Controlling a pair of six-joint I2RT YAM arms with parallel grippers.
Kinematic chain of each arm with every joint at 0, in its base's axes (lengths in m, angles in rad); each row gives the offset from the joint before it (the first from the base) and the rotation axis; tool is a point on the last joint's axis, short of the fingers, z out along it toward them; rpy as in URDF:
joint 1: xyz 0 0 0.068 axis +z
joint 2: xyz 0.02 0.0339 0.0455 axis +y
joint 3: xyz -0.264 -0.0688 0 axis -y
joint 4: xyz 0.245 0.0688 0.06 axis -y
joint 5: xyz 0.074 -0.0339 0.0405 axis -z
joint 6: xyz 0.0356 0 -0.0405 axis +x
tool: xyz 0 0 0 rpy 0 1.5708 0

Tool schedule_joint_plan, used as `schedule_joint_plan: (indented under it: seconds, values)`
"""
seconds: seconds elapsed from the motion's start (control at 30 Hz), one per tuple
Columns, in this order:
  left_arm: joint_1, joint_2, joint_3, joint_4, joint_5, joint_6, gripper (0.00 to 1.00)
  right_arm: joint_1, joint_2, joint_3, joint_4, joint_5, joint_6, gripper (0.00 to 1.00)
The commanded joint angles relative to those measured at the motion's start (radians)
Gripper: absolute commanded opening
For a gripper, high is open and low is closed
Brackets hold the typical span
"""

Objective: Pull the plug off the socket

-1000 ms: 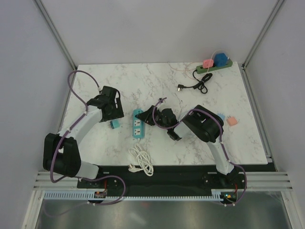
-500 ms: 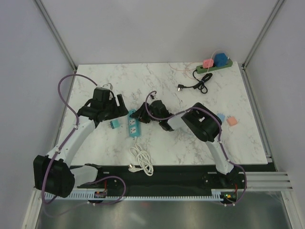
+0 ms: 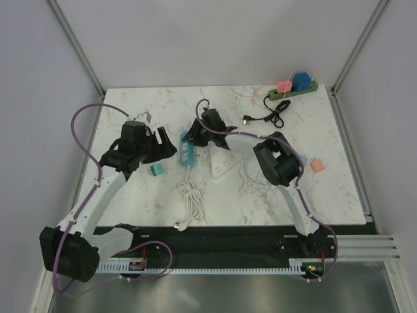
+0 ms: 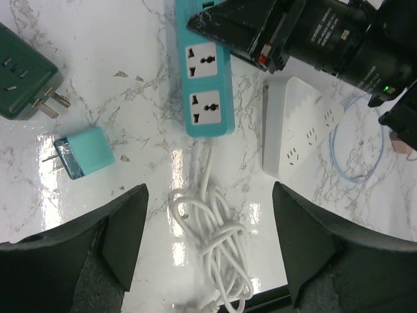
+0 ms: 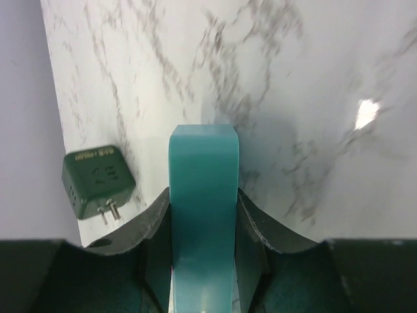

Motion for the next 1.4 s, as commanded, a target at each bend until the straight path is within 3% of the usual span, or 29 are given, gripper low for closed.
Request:
schedule_joint_plan:
  seconds: [0.0,0.23,0.33,0.47,0.63,0.77,0.83,0.9,1.2,1.37]
  values:
    - [0.000,-0.023,-0.014,0.050,0.034,-0.034,0.83,-0.052,0.053,0.112,-0.129,0.047,-0.053,0.00]
    - [0.000,-0.017,-0.016,0.052,0.048,-0.026,0.82,-0.100,0.155,0.304,-0.190,0.072,-0.083,0.00]
    - [0.000,-0.023,-0.019,0.058,0.057,-0.026,0.81,-0.112,0.178,0.342,-0.216,0.087,-0.109,0.11]
    - [0.000,-0.017,-0.020,0.063,0.076,-0.023,0.81,-0.117,0.170,0.374,-0.288,0.101,-0.179,0.39]
    - [0.000,-0.023,-0.022,0.070,0.111,-0.026,0.80,-0.149,0.107,0.364,-0.349,0.107,-0.248,0.59]
    - [0.000,-0.035,-0.022,0.075,0.139,-0.028,0.80,-0.170,0.064,0.391,-0.431,0.132,-0.340,0.81]
    - [0.000,-0.043,-0.028,0.079,0.146,-0.031,0.80,-0.193,0.046,0.429,-0.492,0.136,-0.386,0.83]
    - [0.000,-0.048,-0.032,0.086,0.151,-0.032,0.80,-0.218,0.007,0.423,-0.501,0.132,-0.405,0.91]
    - [0.002,-0.040,-0.032,0.092,0.174,-0.031,0.80,-0.457,-0.095,0.357,-0.494,0.202,-0.379,0.95]
    - [0.002,-0.029,-0.035,0.096,0.195,-0.035,0.80,-0.543,-0.131,0.308,-0.468,0.263,-0.392,0.85]
